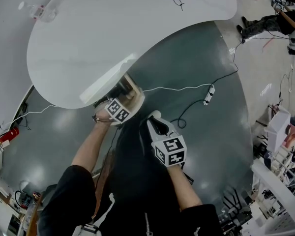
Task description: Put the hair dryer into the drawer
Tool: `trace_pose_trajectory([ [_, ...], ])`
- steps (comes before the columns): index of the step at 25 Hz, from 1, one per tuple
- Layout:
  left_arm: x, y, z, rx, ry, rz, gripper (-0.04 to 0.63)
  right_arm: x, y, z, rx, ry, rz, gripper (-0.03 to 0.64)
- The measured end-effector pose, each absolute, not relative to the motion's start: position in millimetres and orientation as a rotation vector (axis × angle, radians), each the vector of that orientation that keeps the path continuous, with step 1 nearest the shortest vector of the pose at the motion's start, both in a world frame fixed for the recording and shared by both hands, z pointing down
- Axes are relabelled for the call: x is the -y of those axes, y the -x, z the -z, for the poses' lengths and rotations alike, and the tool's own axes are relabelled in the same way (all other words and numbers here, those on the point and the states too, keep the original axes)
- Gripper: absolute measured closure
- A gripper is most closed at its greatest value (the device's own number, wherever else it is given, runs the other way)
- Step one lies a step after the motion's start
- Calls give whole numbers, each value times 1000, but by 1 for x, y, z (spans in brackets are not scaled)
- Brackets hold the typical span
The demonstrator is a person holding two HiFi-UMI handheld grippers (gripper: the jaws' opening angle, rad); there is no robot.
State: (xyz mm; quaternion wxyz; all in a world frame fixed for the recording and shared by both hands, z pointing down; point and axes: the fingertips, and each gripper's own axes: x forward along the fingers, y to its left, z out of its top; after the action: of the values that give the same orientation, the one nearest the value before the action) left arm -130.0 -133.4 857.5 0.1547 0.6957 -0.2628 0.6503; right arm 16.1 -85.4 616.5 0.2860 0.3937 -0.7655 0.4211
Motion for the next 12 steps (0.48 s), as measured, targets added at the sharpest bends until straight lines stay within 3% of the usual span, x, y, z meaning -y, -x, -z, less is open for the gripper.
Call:
trace_pose_trajectory([
  [12,127,135,-831,842,-2071,-1830,390,83,-5,-605,2070,-1046,-1098,581],
])
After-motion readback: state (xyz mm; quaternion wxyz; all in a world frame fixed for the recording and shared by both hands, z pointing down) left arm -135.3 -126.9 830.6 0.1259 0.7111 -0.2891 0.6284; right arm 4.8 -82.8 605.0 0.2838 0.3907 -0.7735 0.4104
